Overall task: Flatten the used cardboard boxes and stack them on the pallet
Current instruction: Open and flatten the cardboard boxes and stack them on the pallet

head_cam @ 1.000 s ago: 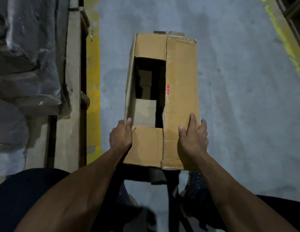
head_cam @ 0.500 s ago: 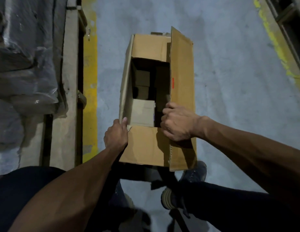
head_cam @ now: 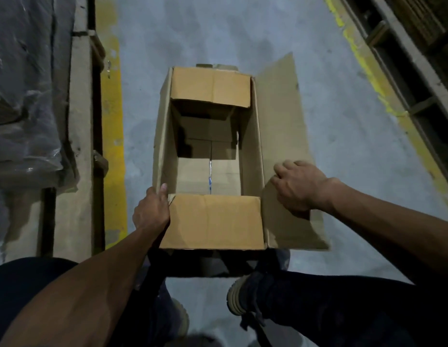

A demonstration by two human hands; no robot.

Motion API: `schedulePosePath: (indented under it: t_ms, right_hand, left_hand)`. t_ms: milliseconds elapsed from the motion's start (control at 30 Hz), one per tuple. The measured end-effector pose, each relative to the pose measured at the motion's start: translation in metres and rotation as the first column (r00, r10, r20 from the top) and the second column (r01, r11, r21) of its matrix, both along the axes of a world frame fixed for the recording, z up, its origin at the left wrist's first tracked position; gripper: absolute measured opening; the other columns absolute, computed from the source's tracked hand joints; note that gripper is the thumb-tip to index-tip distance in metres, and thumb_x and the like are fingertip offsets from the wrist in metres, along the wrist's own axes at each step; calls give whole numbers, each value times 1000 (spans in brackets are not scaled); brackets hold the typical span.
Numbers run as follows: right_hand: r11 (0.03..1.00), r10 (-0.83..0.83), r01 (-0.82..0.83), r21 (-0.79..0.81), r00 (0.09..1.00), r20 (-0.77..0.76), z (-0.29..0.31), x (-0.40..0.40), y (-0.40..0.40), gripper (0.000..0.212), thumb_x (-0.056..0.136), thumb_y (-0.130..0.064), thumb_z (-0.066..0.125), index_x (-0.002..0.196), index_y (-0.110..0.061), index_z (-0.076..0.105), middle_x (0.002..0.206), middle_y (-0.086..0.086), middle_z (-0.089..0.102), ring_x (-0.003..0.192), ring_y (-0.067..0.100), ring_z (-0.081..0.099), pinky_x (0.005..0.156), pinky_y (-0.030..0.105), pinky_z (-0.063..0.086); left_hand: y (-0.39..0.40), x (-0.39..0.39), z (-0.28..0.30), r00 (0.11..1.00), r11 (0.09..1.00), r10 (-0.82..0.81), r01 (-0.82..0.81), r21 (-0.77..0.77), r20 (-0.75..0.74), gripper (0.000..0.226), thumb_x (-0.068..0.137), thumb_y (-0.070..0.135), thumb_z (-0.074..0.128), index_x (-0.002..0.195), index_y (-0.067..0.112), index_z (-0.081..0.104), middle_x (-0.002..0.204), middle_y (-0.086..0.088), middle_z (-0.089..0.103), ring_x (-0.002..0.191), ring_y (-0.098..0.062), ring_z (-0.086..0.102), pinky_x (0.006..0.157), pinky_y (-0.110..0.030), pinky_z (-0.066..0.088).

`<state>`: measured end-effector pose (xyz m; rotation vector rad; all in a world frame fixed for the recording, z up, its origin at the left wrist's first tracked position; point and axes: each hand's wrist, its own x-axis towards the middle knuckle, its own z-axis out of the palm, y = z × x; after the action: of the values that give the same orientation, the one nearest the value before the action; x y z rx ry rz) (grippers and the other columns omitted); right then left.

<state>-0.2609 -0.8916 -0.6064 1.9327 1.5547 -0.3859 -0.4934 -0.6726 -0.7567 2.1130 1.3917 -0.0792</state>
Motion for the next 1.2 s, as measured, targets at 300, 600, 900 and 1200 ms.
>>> schedulePosePath:
  t_ms: [300,600,900,1200]
  right_hand:
    - [476,-775,879,-26,405,-484,-73,-20,14,64,104,-49,41,149,-8,22,154,20,23,128,38,48,100,45,45]
    - [42,-800,999,31,52,-597,-112,-25,28,40,107,-37,41,116,-1,56,108,15,60,93,29,57,81,38,46]
    - [-68,-753,986,154,51,-656,-128,-5,57,37,106,-31,46,120,0,58,117,19,61,100,34,56,78,35,39]
    - [-111,-728,993,30,-61,-683,-128,8,54,19,104,-26,49,101,-7,50,100,13,57,91,31,57,77,39,48]
  left_hand:
    - [0,1,-3,1000,1000,-3,3,11,20,65,104,55,18,127,3,50,112,-26,64,102,-46,59,81,-49,45]
    - [-2,6,-6,1000,1000,9,-9,23,5,63,104,53,19,124,4,52,114,-24,63,104,-44,58,82,-46,42]
    - [41,47,5,998,998,55,-56,26,31,58,107,48,24,140,4,41,139,-23,51,127,-43,47,99,-49,39]
    - [15,97,52,510,518,-852,854,-44,-116,47,102,53,41,128,16,54,126,-10,62,114,-26,55,99,-41,45]
